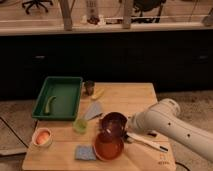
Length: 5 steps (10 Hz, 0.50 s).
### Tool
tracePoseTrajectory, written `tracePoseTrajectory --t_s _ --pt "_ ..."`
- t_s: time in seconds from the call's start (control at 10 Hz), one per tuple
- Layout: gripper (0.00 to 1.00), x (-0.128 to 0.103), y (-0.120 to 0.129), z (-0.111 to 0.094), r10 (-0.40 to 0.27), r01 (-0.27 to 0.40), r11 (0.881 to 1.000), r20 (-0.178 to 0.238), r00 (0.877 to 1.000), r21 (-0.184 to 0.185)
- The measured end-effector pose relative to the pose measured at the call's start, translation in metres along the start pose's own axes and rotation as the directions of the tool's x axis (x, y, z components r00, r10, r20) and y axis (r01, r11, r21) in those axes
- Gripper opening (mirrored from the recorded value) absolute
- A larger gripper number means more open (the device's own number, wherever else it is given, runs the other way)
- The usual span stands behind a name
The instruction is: Stack bowls into tray
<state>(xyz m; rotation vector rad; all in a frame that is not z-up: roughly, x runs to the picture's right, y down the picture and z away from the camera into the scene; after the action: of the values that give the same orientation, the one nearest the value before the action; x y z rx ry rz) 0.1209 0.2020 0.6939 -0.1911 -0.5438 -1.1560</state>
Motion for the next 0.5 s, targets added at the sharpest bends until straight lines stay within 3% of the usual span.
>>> tracePoseTrajectory --t_s 0.5 --pt "0.01 -0.0079 -0.0056 0.0008 -0.034 0.033 0.999 0.014 0.999 0.013"
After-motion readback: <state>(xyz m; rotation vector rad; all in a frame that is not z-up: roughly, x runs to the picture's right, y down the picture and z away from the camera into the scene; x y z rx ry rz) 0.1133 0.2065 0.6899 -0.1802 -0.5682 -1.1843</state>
